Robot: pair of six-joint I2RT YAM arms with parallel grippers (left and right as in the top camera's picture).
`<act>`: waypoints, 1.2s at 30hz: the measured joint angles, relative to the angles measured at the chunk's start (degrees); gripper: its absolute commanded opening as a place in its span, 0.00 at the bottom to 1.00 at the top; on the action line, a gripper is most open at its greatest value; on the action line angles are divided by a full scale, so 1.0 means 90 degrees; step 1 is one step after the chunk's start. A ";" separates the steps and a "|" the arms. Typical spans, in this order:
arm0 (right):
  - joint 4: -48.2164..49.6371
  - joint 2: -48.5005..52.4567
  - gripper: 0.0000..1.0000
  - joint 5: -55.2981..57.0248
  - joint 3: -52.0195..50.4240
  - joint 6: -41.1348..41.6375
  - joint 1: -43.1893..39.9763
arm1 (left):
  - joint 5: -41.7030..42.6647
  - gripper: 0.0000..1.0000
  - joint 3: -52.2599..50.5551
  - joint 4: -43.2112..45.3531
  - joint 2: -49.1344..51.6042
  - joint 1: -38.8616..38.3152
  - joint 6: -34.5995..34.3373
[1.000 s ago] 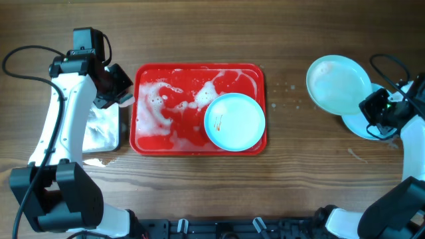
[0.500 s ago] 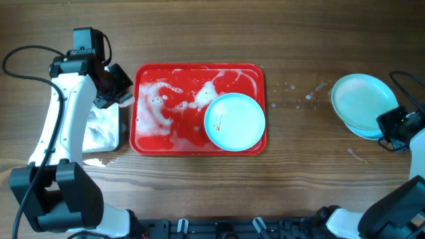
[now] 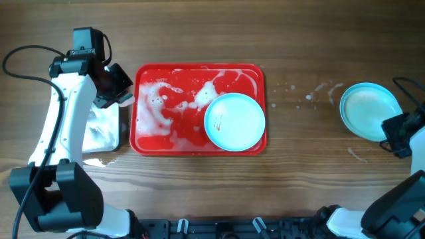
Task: Clean dirty plates on tray and stack at the side
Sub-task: 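Release the plate and move the right gripper back over the tray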
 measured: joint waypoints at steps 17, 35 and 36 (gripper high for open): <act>-0.0347 -0.0304 0.71 -0.2375 0.0508 -0.1234 0.0556 | 0.0000 0.04 0.0000 0.0073 0.0000 0.0000 0.0000; 0.0136 -0.0755 0.52 -0.1851 0.0670 -0.0214 0.5620 | 0.0000 0.04 0.0000 0.0068 0.0000 0.0000 0.0000; 0.0024 -0.0646 0.50 -0.1753 0.0682 -0.0029 0.5897 | 0.0000 0.04 0.0000 0.0070 0.0000 0.0000 0.0000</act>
